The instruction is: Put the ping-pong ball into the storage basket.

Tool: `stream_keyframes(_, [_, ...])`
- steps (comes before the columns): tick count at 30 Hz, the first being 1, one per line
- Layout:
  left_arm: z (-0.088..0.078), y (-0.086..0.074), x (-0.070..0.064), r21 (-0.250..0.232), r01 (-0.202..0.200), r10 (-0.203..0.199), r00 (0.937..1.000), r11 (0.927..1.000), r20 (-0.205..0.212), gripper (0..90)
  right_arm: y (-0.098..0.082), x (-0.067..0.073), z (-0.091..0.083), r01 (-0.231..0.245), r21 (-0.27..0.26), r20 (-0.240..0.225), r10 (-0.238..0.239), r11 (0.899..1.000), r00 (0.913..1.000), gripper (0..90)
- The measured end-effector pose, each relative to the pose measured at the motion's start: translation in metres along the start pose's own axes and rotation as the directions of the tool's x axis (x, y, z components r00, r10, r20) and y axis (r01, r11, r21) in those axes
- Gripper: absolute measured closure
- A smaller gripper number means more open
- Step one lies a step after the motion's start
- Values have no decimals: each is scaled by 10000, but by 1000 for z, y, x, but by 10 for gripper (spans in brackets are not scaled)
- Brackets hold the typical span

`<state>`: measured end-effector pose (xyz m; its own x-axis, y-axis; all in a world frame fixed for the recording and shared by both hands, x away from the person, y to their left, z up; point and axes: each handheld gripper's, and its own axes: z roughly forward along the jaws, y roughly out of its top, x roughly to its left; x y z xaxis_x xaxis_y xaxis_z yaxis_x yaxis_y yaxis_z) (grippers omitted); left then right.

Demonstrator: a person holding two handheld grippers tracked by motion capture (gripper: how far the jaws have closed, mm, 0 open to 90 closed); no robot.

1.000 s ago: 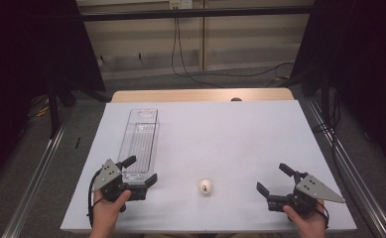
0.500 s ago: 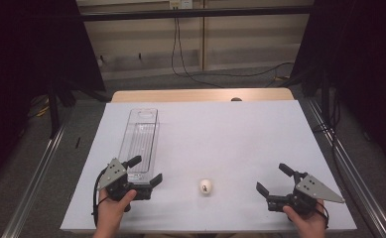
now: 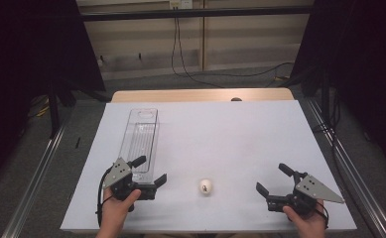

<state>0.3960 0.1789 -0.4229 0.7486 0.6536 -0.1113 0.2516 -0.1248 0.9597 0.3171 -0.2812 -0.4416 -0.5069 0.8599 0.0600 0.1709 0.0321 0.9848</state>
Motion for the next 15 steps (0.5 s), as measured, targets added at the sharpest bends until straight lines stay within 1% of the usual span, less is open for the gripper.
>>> stream_keyframes(1, [2,0,-1,-48,48,-48,10000,10000,13,17,0,0,0,3,-8,-13,-3,10000,10000,9])
stream_keyframes(2, [2,0,-2,70,-35,34,10000,10000,79,17,0,0,0,59,-21,-48,-60,10000,10000,9])
stream_keyframes(4, [4,0,-4,-48,96,-96,9999,9999,51,17,1,0,0,49,-26,-47,-49,10000,10000,9])
stream_keyframes(5, [4,0,-4,60,-38,38,9999,10000,131,17,1,0,0,54,-20,-51,-54,10000,10000,9])
stream_keyframes(9, [7,1,-5,39,-47,47,9999,10000,113,17,1,0,0,71,-59,-29,-72,10000,10000,9])
stream_keyframes(10, [8,1,-6,6,21,-21,9998,10000,192,17,1,0,0,72,-57,-32,-72,10000,10000,9])
stream_keyframes(11, [8,1,-6,117,-113,110,9997,9999,215,17,1,0,0,72,-56,-29,-73,10000,10000,9])
stream_keyframes(13, [10,1,-8,14,49,-49,9998,10000,176,17,1,0,0,82,-68,-28,-82,9999,10000,9])
stream_keyframes(14, [11,0,-8,10,86,-86,9997,10000,207,17,1,0,0,86,-65,-26,-86,9999,10000,9])
stream_keyframes(15, [11,0,-8,-39,-6,7,9994,10000,360,17,1,0,0,88,-45,-53,-88,10000,9999,9])
